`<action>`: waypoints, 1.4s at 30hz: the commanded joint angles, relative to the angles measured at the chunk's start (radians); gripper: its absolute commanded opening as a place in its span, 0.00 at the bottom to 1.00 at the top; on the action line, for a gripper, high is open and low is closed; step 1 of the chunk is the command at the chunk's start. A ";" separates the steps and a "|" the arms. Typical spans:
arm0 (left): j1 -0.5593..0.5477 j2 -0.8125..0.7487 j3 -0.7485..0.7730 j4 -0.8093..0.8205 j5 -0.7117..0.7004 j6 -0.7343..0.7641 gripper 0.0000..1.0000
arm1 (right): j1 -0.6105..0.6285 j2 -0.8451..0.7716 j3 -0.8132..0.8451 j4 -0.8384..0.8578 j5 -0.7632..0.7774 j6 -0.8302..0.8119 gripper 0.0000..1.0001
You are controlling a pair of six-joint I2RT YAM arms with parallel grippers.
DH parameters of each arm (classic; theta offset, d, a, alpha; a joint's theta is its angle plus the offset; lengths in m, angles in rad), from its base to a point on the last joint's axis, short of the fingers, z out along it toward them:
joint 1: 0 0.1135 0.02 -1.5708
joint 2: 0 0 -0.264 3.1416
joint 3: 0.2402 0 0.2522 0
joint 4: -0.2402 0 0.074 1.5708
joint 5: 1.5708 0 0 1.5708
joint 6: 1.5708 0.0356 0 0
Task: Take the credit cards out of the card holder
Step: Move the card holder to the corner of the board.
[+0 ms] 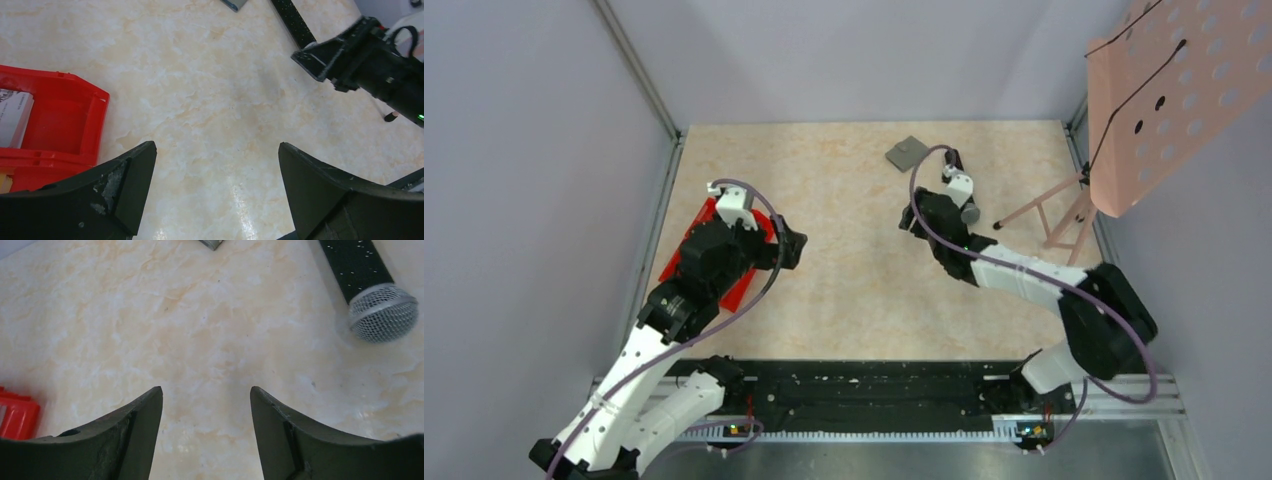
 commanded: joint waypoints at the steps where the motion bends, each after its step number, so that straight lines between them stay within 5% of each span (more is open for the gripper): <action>1: 0.003 0.001 -0.006 0.048 0.030 -0.019 0.97 | -0.036 0.207 0.165 0.169 -0.039 -0.064 0.63; 7: 0.002 -0.007 -0.001 0.042 0.030 -0.023 0.97 | -0.045 0.536 0.556 -0.048 0.043 -0.497 0.51; 18: 0.003 -0.007 0.000 0.043 0.059 -0.031 0.96 | -0.049 0.896 0.983 -0.189 0.161 -1.004 0.51; 31: 0.003 -0.010 0.006 0.038 0.040 -0.028 0.95 | -0.089 1.114 1.177 -0.191 0.238 -1.228 0.48; 42: 0.003 -0.003 0.007 0.034 0.032 -0.021 0.94 | -0.099 1.189 1.248 -0.177 0.209 -1.258 0.44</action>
